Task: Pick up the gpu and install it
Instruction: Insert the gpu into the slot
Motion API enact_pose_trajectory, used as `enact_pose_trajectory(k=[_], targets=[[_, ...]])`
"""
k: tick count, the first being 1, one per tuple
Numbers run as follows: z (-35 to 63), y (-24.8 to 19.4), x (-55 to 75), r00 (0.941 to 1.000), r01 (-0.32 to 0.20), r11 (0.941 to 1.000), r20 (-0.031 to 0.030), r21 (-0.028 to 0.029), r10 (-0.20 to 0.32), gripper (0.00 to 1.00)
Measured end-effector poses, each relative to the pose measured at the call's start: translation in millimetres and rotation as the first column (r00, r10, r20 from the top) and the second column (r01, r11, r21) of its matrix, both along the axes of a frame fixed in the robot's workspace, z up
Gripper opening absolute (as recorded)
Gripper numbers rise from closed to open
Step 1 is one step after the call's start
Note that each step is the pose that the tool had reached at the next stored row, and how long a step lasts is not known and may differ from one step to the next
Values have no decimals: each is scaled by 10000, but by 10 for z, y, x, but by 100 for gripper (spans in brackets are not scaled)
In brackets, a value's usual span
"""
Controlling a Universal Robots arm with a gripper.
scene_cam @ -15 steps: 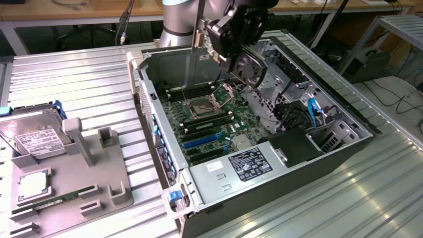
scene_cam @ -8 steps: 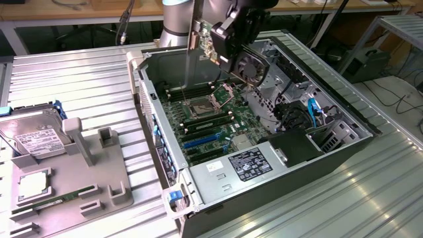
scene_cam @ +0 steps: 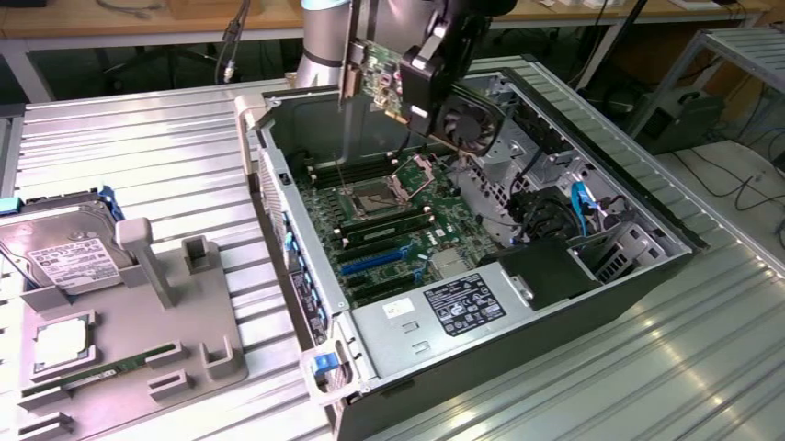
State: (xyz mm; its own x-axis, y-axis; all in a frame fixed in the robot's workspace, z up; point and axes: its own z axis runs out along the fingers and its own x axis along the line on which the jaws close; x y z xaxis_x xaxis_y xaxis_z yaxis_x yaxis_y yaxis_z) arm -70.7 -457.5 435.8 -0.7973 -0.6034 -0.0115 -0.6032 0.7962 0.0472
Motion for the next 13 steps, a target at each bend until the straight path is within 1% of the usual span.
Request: enact_pose_trajectory(k=[2, 3, 5, 7, 10, 11, 13], targets=[[0, 0, 0, 9993, -362, 9993, -1, 0, 362, 29], [-1, 0, 0, 9982, -608, 9982, 0, 1, 608, 29], [-2, 0, 0, 9958, -913, 9958, 0, 0, 913, 29], [-3, 0, 0, 9922, -1250, 9922, 0, 0, 1250, 29], [-3, 0, 0, 9848, -1735, 9848, 0, 0, 1735, 29], [-4, 0, 0, 9809, -1945, 9809, 0, 0, 1945, 29], [-4, -1, 0, 9751, -2220, 9751, -1, -1, 2220, 29]])
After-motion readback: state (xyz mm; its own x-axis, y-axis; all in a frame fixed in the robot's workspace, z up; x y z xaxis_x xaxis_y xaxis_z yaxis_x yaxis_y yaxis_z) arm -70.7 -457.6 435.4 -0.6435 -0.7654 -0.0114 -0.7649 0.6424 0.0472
